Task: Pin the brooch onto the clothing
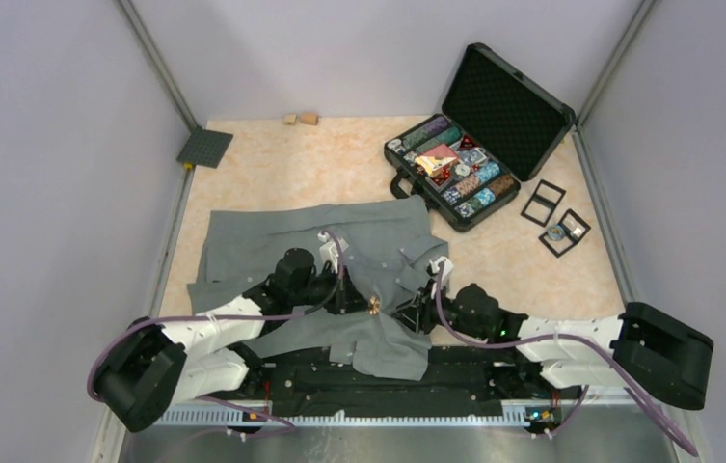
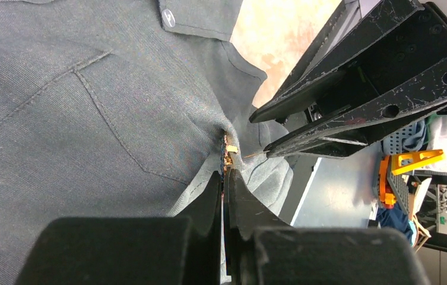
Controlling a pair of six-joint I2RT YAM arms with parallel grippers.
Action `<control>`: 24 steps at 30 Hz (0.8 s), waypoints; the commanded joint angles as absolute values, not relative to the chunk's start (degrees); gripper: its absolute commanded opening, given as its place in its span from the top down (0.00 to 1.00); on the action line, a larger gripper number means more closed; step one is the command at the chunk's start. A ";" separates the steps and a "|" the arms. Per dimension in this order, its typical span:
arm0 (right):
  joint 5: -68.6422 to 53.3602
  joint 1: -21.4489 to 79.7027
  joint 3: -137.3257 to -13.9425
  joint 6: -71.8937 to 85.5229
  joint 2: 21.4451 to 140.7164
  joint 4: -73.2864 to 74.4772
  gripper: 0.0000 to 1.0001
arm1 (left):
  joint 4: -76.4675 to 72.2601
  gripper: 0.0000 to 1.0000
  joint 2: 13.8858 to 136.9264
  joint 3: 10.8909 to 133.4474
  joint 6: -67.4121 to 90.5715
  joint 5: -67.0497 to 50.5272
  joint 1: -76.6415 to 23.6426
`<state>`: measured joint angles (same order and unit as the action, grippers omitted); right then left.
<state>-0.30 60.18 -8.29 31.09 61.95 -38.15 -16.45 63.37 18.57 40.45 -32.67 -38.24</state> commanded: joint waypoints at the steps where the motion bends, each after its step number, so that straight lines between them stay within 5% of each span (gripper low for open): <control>1: -3.48 59.87 -11.85 30.82 64.32 -44.47 0.70 | -19.95 1.00 63.81 19.89 40.87 -35.35 -38.06; 24: -5.81 59.94 -13.63 32.39 71.10 -49.95 0.84 | -21.84 1.00 64.92 19.52 41.50 -37.47 -37.98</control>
